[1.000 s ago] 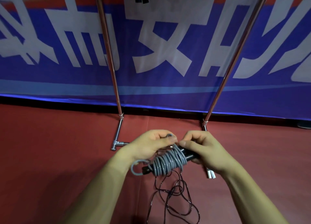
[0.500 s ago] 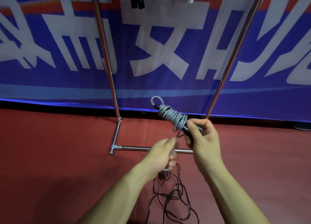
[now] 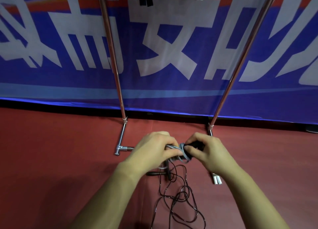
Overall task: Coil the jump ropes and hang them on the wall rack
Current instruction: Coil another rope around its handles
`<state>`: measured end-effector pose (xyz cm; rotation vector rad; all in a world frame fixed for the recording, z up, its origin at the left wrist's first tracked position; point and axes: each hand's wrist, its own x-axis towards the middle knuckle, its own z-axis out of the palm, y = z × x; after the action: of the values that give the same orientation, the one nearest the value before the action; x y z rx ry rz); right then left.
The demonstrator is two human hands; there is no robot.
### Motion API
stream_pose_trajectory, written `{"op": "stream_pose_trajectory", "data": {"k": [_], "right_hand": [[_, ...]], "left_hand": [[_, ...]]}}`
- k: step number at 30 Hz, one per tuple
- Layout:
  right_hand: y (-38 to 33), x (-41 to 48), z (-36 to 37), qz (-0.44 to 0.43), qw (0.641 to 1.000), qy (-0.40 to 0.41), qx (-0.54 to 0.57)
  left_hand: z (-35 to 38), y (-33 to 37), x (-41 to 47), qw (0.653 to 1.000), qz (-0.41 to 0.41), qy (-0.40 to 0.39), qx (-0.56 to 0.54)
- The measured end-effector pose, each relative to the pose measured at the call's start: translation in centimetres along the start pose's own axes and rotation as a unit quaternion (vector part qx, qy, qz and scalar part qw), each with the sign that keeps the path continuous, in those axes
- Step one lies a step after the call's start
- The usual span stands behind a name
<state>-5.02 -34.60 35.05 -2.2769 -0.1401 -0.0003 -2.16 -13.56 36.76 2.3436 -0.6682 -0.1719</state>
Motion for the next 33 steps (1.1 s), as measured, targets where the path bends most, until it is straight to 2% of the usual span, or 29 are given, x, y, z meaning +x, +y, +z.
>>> {"op": "stream_pose_trajectory", "data": {"k": [3, 6, 9, 14, 16, 18, 20, 22, 23, 25, 28, 30, 31, 33], "right_hand": [[-0.7, -0.2, -0.2, 0.004, 0.991, -0.103, 0.083], [-1.7, -0.5, -0.3, 0.016, 0.968, -0.159, 0.191], [-2.7, -0.6, -0.1, 0.046, 0.941, -0.158, 0.296], [-3.4, -0.5, 0.5, 0.089, 0.885, -0.126, 0.44], [-3.5, -0.4, 0.7, 0.112, 0.848, -0.107, 0.506], [-3.9, -0.3, 0.8, 0.123, 0.815, -0.082, 0.56], [-4.1, 0.1, 1.1, 0.137, 0.798, -0.04, 0.585], [-4.2, 0.5, 1.4, 0.149, 0.805, 0.017, 0.574], [-4.1, 0.6, 1.6, 0.146, 0.812, 0.047, 0.563], [-3.7, 1.0, 2.0, 0.133, 0.828, 0.116, 0.532], [-3.0, 1.3, 1.9, 0.107, 0.864, 0.23, 0.434], [-1.9, 1.5, 1.6, 0.089, 0.9, 0.287, 0.317], [-1.2, 1.5, 1.5, 0.084, 0.919, 0.299, 0.244], [-0.4, 1.1, 1.6, 0.08, 0.945, 0.289, 0.129]], "left_hand": [[-0.2, -0.8, -0.3, 0.995, -0.005, 0.0, -0.097], [-0.5, -0.4, -0.4, 0.986, -0.029, 0.007, -0.161], [-0.8, -0.2, -0.4, 0.959, -0.07, -0.013, -0.273], [-0.6, -0.6, 0.1, 0.893, -0.151, -0.087, -0.415], [-0.2, -0.7, 0.1, 0.836, -0.188, -0.11, -0.503], [0.6, 0.1, -0.2, 0.742, -0.231, -0.113, -0.619], [1.4, 1.5, -0.3, 0.659, -0.232, -0.099, -0.709], [2.2, 2.3, 0.3, 0.613, -0.255, -0.042, -0.747], [2.6, 2.4, 0.7, 0.609, -0.275, -0.01, -0.744], [3.4, 2.2, 1.1, 0.627, -0.314, 0.019, -0.713], [4.5, 2.4, 0.7, 0.701, -0.329, -0.014, -0.632], [4.7, 3.0, 0.5, 0.767, -0.307, -0.029, -0.562], [4.7, 3.1, 0.3, 0.812, -0.283, -0.032, -0.51], [4.4, 2.9, -0.1, 0.929, -0.204, -0.035, -0.307]]}}
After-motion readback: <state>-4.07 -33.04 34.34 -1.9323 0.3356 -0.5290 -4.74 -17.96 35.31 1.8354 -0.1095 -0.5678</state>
